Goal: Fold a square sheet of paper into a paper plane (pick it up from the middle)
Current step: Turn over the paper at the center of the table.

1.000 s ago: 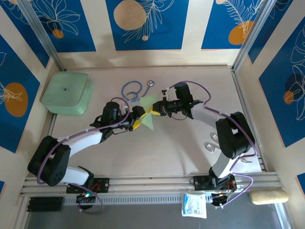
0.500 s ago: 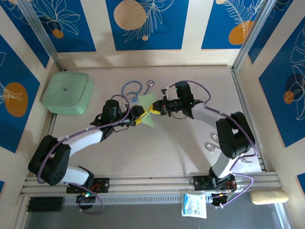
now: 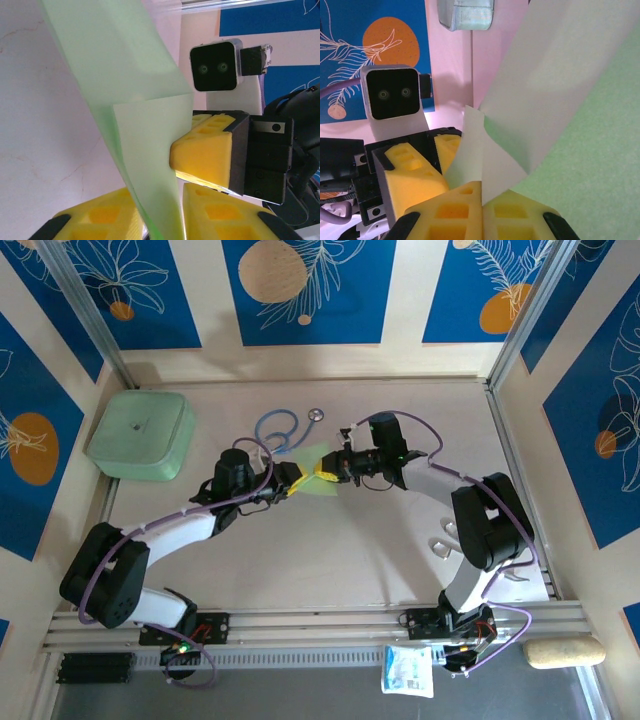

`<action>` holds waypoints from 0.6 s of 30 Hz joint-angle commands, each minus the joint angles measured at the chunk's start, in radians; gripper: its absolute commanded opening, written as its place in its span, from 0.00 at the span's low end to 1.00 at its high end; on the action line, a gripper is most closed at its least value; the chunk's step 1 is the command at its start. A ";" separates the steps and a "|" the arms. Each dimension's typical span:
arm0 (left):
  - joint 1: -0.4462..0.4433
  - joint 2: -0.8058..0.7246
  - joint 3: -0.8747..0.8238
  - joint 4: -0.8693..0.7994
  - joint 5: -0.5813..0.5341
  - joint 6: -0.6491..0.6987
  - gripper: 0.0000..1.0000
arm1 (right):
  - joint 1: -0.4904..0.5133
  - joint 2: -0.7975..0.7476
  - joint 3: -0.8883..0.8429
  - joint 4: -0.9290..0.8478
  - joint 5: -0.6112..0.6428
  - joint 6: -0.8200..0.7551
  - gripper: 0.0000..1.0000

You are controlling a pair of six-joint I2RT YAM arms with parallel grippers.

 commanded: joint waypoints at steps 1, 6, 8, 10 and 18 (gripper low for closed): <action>0.003 0.010 -0.016 0.036 -0.010 -0.001 0.23 | -0.004 0.013 -0.018 -0.002 -0.016 0.005 0.09; 0.006 0.020 -0.015 0.031 -0.009 -0.006 0.15 | -0.007 0.012 -0.021 -0.011 -0.009 0.002 0.15; 0.007 0.022 -0.014 0.022 -0.012 -0.003 0.13 | -0.008 0.007 -0.019 -0.037 0.006 -0.007 0.22; 0.010 0.024 -0.014 0.010 -0.016 0.007 0.11 | -0.013 -0.004 -0.019 -0.079 0.033 -0.027 0.28; 0.026 -0.006 0.063 -0.326 -0.084 0.217 0.07 | -0.106 -0.106 -0.035 -0.315 0.263 -0.144 0.48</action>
